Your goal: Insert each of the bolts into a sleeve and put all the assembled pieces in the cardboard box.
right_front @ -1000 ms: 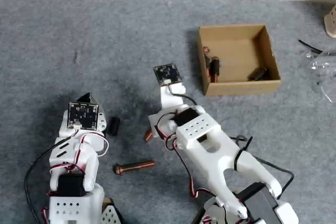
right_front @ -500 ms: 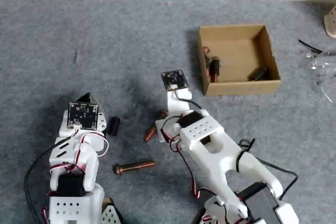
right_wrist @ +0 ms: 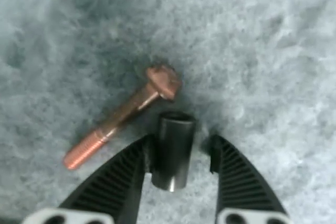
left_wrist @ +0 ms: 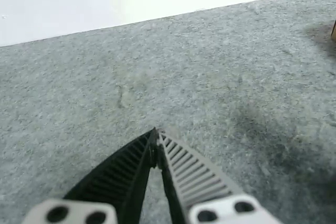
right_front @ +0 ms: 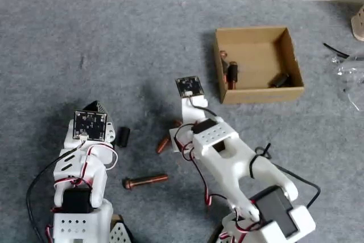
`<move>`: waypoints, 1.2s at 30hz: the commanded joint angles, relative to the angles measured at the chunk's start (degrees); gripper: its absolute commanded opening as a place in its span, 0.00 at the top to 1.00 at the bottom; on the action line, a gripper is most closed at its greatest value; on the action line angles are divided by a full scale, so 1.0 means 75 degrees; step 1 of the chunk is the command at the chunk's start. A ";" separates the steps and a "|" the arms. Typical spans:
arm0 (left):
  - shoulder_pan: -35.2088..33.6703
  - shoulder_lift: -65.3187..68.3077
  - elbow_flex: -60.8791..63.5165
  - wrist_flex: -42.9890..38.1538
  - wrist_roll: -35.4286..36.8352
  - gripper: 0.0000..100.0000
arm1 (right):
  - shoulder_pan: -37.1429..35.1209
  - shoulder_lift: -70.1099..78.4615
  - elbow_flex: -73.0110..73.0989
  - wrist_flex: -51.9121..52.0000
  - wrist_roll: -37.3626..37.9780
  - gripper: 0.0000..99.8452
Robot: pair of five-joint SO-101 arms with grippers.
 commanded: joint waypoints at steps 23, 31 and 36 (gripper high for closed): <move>-0.0111 -0.0100 0.0135 -0.0152 0.0070 0.99 | 0.1237 -0.1412 -0.0029 0.0229 0.1078 1.00; 0.1295 -0.0041 0.0147 -0.0070 -0.0680 0.95 | 0.1272 -0.4085 0.2210 -0.1190 0.1629 1.00; 0.1776 -0.0041 0.0100 0.0152 -0.1114 0.95 | 0.1272 -0.5034 0.2737 -0.1307 0.1723 1.00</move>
